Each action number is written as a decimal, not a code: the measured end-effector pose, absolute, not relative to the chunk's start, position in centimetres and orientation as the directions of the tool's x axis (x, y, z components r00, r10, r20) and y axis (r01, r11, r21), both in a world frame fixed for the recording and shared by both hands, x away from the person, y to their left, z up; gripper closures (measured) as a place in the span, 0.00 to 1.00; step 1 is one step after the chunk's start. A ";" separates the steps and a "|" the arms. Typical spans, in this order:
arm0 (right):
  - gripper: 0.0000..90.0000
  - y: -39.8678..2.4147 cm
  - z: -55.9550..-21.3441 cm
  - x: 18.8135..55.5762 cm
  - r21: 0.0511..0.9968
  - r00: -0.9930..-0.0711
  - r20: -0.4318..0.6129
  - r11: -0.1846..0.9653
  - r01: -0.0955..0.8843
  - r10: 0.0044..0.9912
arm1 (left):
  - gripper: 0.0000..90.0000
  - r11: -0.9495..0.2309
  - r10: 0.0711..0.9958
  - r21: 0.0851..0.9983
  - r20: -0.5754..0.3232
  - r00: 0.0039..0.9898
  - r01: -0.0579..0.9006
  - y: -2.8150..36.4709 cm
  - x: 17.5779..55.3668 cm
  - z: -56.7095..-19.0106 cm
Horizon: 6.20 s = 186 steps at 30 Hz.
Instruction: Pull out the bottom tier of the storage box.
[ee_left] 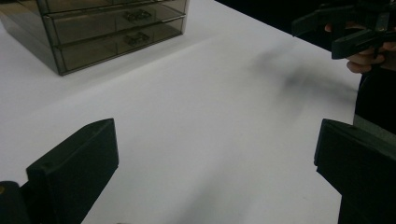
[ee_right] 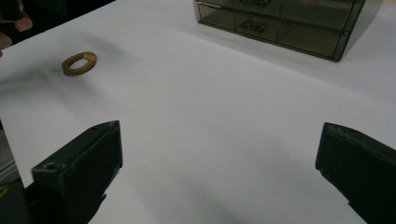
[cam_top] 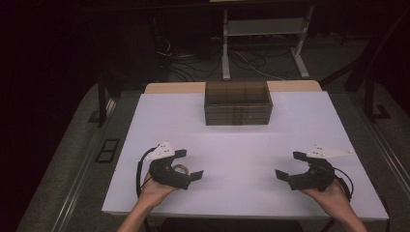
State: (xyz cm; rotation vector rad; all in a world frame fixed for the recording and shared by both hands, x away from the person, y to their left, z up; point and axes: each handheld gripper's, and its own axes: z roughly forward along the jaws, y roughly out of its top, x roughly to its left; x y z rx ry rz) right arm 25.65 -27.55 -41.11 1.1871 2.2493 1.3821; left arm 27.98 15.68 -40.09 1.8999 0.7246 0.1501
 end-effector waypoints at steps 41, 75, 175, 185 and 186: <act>0.00 -27.4 -41.2 25.6 0.829 -0.641 0.185 0.231 0.509 0.745 | 0.00 -0.276 0.476 0.840 -0.302 0.826 0.467 8.9 33.4 -38.2; 0.00 -27.0 -41.4 25.6 0.817 -0.657 0.172 0.266 0.511 0.734 | 0.00 -0.133 0.515 0.807 -0.440 0.736 0.576 7.0 37.6 -39.7; 0.00 -26.4 -41.8 25.6 0.798 -0.696 0.151 0.329 0.505 0.702 | 0.62 0.481 0.493 0.333 -0.868 0.064 0.811 2.6 43.1 -47.7; 0.00 -26.5 -41.9 25.6 0.793 -0.701 0.146 0.341 0.505 0.698 | 0.72 0.555 0.440 0.236 -0.897 -0.041 0.798 2.3 43.4 -48.5; 0.00 -26.5 -41.9 25.6 0.793 -0.701 0.146 0.341 0.505 0.698 | 0.73 0.555 0.440 0.236 -0.897 -0.041 0.798 2.3 43.4 -48.5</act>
